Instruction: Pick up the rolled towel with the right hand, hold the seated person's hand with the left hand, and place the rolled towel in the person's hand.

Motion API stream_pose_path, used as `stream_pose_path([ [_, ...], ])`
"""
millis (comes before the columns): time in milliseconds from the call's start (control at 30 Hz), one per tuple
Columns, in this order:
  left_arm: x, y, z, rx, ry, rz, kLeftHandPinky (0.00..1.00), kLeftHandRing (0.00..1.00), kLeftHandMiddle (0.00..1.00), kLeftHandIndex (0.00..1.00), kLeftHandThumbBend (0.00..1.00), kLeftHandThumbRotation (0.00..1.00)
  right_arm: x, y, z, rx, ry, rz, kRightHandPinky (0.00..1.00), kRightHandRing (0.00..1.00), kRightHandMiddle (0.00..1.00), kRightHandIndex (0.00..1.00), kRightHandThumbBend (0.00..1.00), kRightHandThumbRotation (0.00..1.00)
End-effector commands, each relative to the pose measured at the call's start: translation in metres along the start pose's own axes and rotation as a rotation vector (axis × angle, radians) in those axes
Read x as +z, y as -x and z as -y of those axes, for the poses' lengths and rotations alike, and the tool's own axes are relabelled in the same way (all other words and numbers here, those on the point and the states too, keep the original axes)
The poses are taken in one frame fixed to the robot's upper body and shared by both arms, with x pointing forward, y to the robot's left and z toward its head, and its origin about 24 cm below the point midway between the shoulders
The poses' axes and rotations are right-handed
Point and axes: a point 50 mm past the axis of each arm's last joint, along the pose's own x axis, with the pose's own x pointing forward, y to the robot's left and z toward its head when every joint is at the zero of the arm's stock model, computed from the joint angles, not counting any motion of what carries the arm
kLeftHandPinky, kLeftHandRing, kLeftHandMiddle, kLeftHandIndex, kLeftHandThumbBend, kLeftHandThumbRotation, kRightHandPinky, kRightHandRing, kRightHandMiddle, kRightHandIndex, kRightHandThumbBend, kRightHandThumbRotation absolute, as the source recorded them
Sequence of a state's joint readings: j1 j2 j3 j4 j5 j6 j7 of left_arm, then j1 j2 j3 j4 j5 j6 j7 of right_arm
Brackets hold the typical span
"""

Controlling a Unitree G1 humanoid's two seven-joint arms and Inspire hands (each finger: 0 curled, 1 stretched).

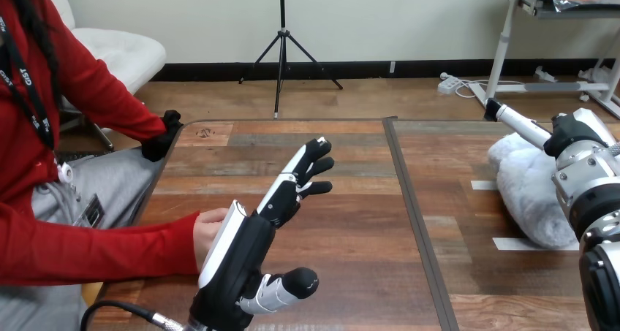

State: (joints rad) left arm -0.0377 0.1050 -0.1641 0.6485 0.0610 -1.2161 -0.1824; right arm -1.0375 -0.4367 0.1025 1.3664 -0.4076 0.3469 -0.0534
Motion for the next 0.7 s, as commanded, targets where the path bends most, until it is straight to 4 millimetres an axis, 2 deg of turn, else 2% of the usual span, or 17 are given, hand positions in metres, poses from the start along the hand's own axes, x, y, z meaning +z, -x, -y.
stream_pose_path([
  [0, 0.01, -0.013, -0.005, 0.008, -0.02, 0.098, 0.81, 0.91, 0.95, 0.95, 1.0, 0.95, 0.002, 0.0, 0.003, -0.006, 0.028, 0.009, 0.99, 1.0, 1.0, 1.0, 1.0, 0.97],
  [267, 0.011, -0.012, -0.006, 0.01, -0.018, 0.107, 0.81, 0.9, 0.94, 0.95, 1.0, 0.97, -0.003, 0.0, -0.007, -0.005, -0.103, -0.02, 0.99, 1.0, 1.0, 1.0, 1.0, 0.89],
  [667, 0.011, -0.011, -0.006, 0.009, -0.013, 0.1, 0.81, 0.9, 0.94, 0.94, 1.0, 0.97, -0.002, 0.0, -0.008, -0.016, -0.123, -0.013, 0.98, 1.0, 1.0, 1.0, 1.0, 0.84],
])
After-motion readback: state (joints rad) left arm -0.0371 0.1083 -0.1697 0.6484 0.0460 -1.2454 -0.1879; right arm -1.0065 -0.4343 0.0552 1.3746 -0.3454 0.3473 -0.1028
